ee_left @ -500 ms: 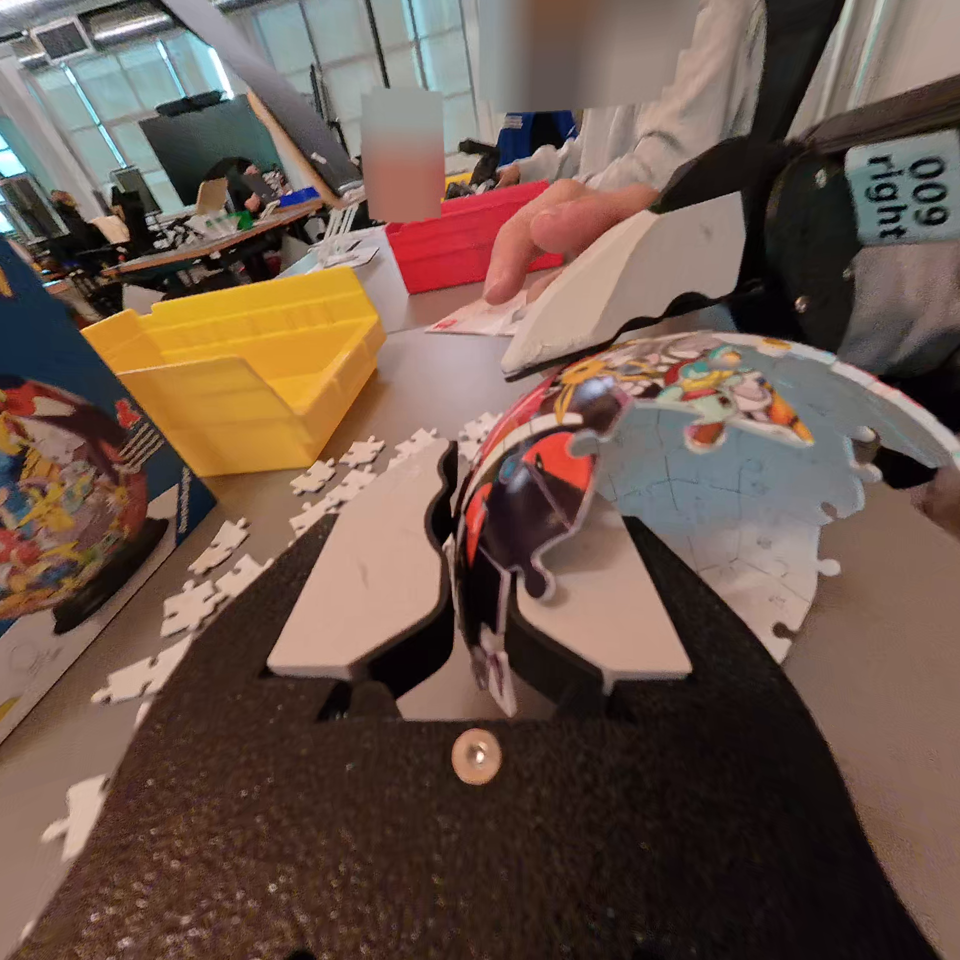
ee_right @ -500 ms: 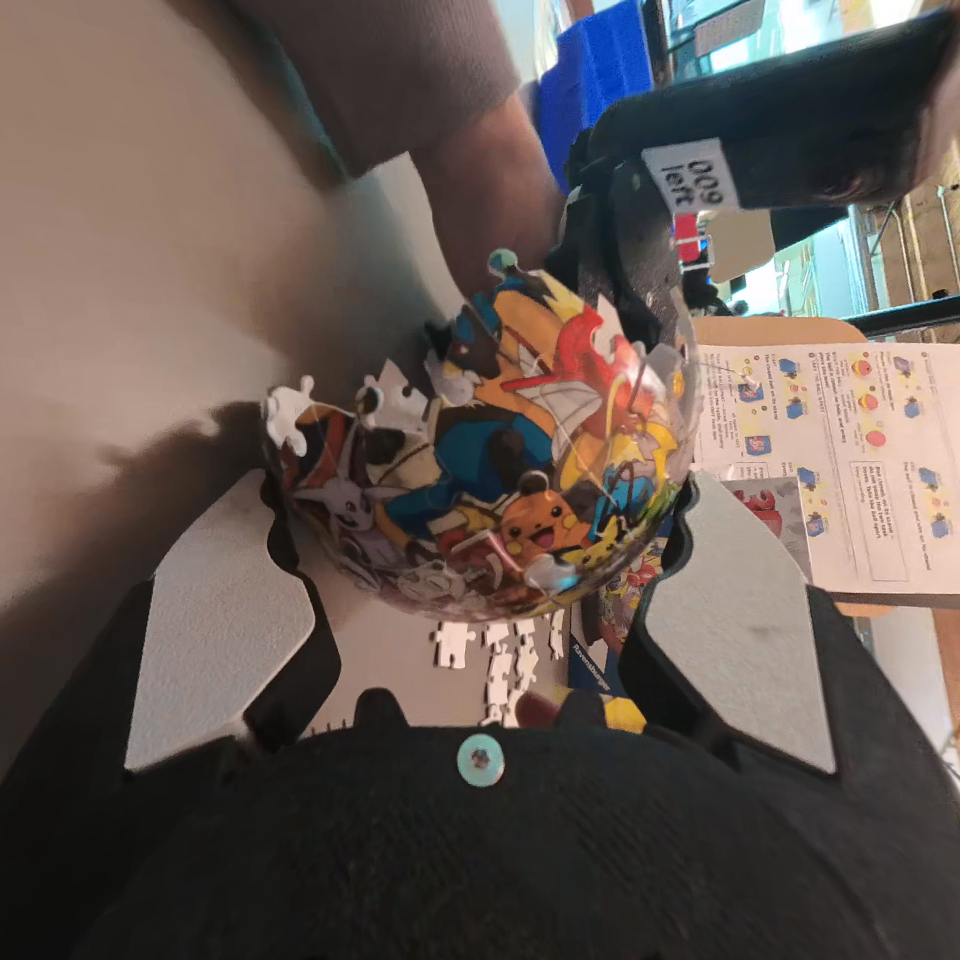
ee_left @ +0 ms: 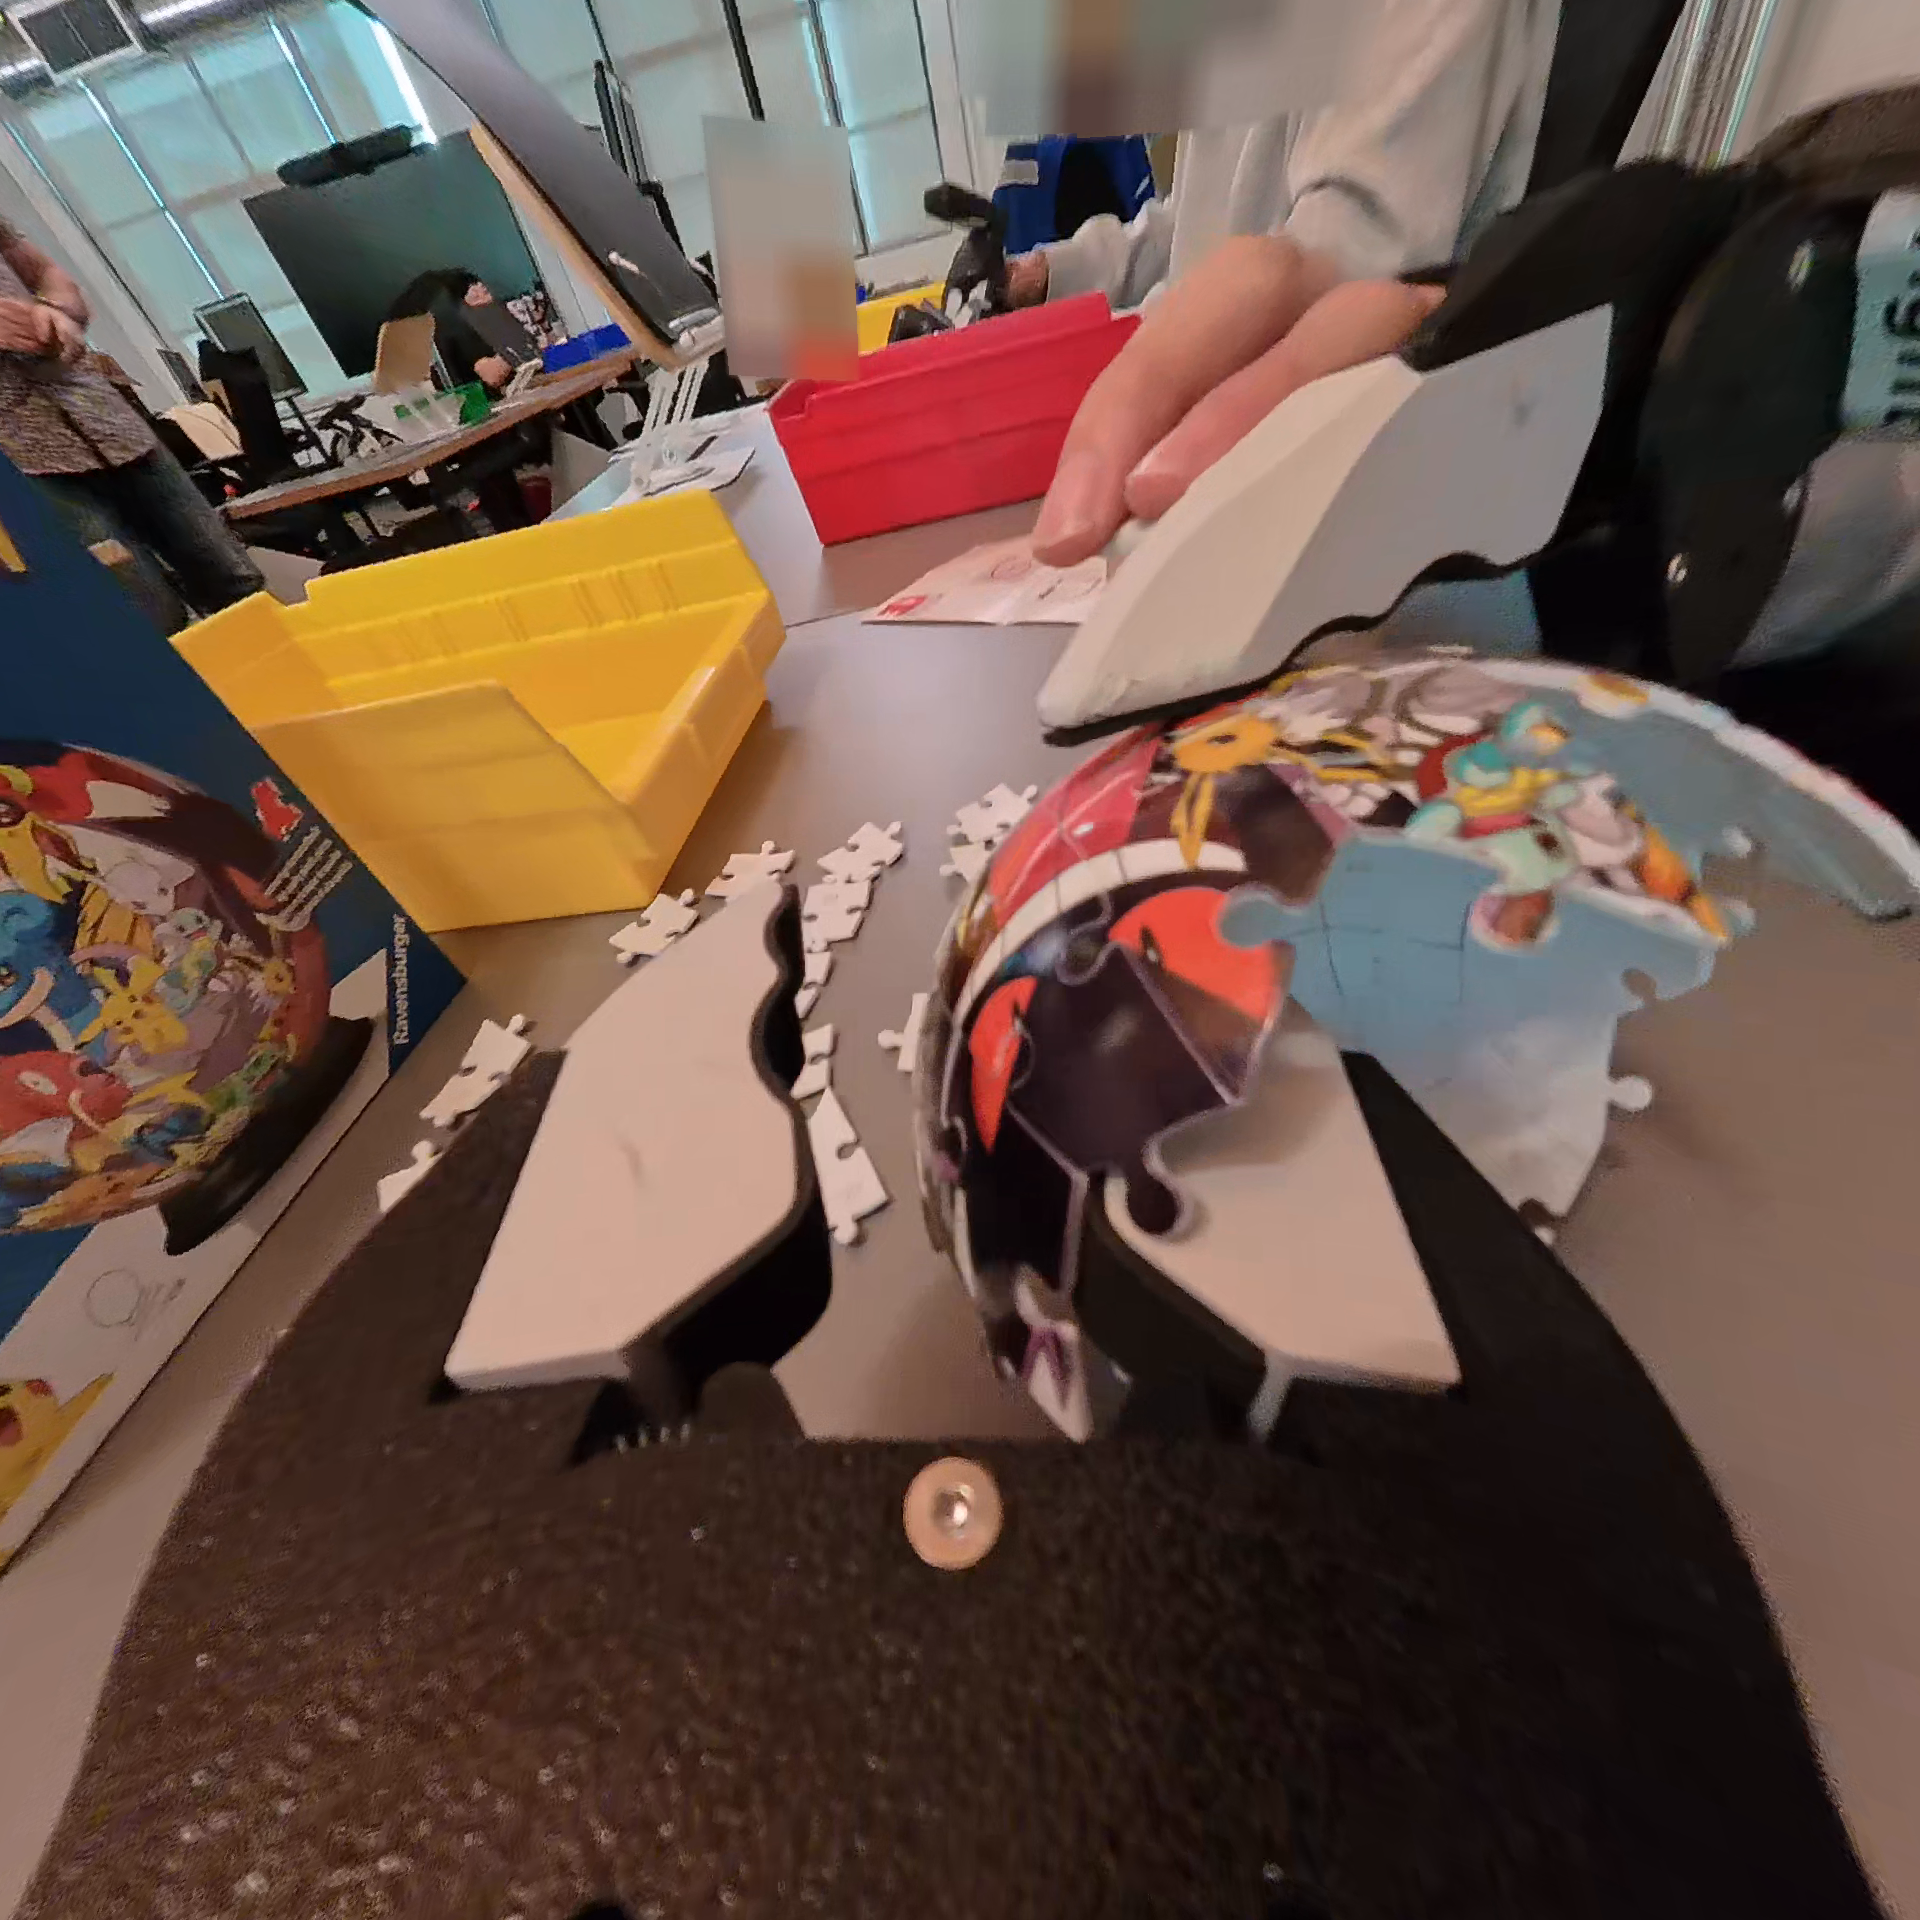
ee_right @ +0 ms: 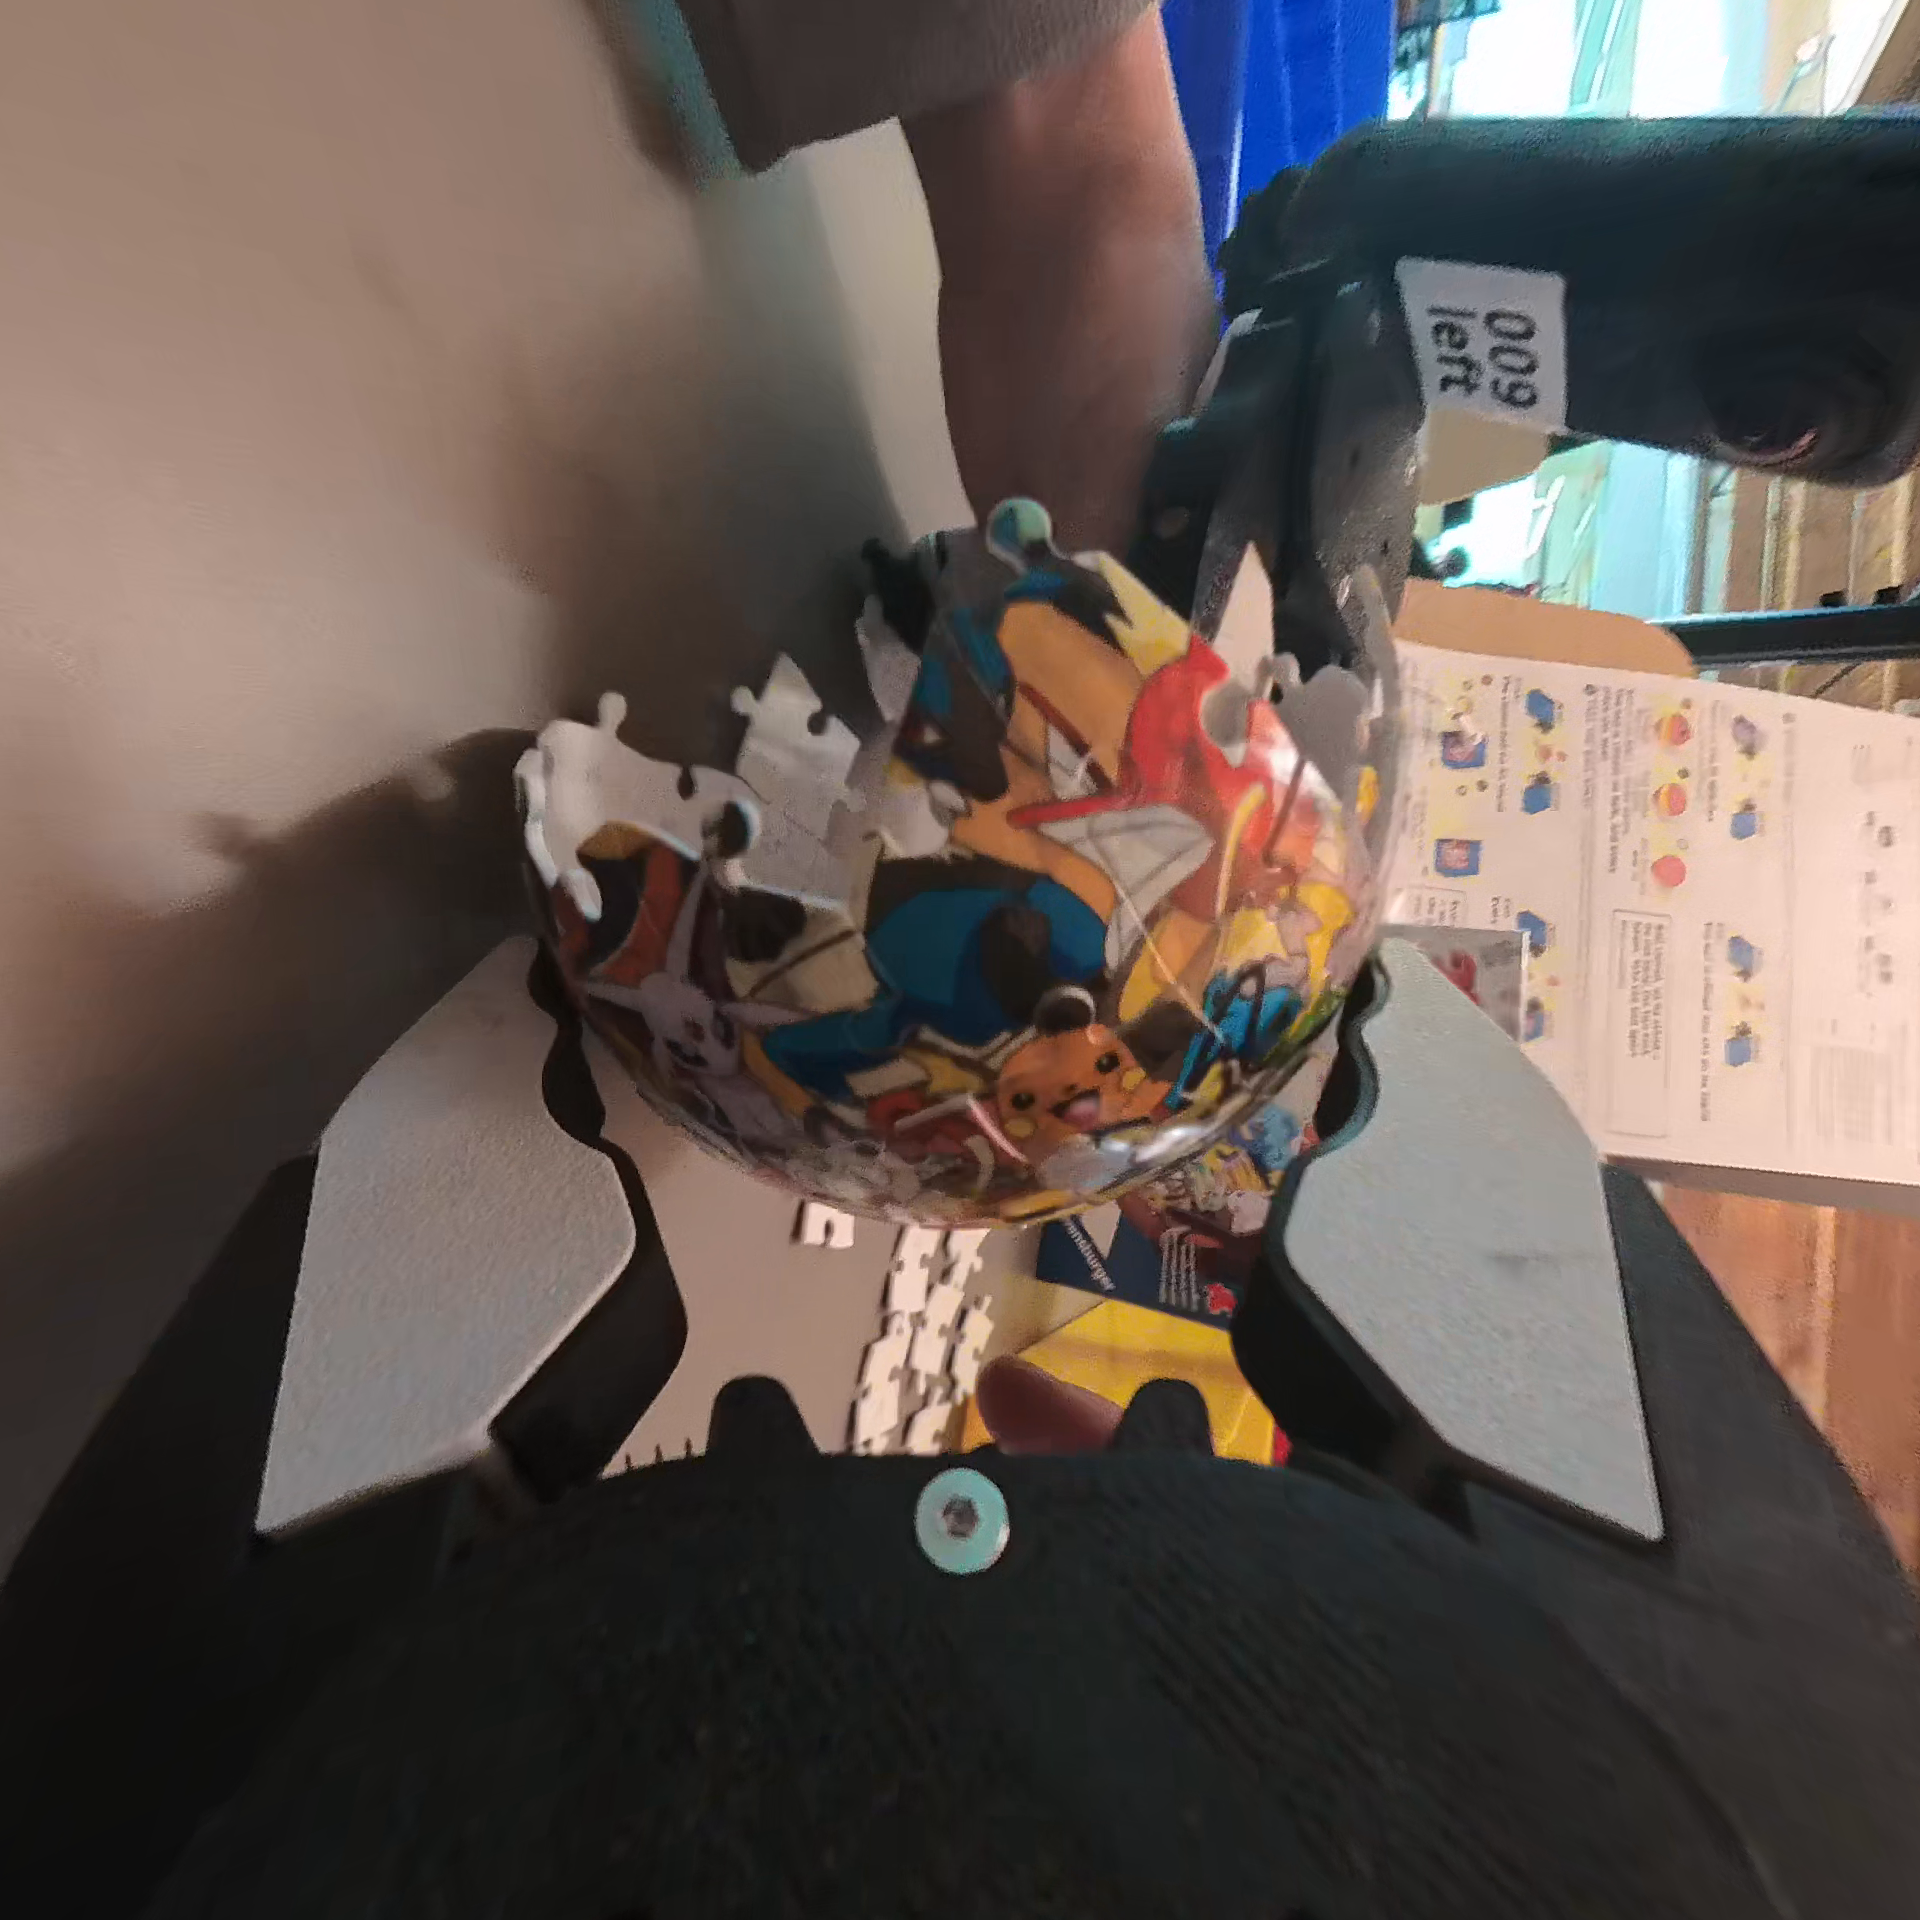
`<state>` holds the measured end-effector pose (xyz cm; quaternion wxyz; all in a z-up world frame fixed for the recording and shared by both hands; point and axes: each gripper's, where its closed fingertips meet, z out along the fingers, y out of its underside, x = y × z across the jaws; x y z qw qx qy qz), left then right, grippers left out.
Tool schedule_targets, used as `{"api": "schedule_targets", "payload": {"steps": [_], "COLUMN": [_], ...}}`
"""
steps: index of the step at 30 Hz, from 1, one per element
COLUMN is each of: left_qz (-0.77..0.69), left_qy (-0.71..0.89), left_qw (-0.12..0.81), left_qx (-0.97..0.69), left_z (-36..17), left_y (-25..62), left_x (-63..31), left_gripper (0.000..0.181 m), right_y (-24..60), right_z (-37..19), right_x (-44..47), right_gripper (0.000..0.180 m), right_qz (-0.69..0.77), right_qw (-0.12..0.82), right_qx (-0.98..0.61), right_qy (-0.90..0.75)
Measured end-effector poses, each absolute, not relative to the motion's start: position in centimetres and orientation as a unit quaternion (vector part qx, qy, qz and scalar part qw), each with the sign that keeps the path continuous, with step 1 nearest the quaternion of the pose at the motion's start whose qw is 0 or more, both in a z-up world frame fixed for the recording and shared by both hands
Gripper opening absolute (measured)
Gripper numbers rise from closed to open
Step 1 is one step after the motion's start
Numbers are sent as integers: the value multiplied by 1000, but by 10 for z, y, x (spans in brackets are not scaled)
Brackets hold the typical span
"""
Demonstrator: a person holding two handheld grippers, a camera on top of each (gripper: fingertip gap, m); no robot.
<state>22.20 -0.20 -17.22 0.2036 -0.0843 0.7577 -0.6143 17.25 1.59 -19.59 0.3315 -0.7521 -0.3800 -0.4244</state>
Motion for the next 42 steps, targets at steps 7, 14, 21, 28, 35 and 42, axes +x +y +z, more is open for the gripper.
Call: {"api": "schedule_targets", "payload": {"steps": [7,14,21,28,35,42], "left_qz": [-514,-505,-501,-532,-541,-586], "left_qy": [816,825,833,811,791,737], "left_qw": [253,233,198,223,274,328], "left_qx": [-77,-102,-126,-103,-81,-76], "left_z": [-196,-195,-199,-188,-179,-152], "left_y": [5,15,32,34,42,28], "left_x": [226,215,206,209,216,223], "left_gripper": [82,98,100,31,8,8], "right_y": [6,4,7,10,3,26], "right_z": [-199,-196,-188,-194,-199,-202], "right_x": [176,170,169,166,170,177], "right_gripper": [134,132,116,115,126,132], "right_qz": [-429,-423,-420,-395,-311,-276], "right_qw": [289,278,288,330,413,510], "right_qx": [-775,-790,-796,-798,-824,-792], "right_qy": [-362,-346,-327,-315,-234,-190]}}
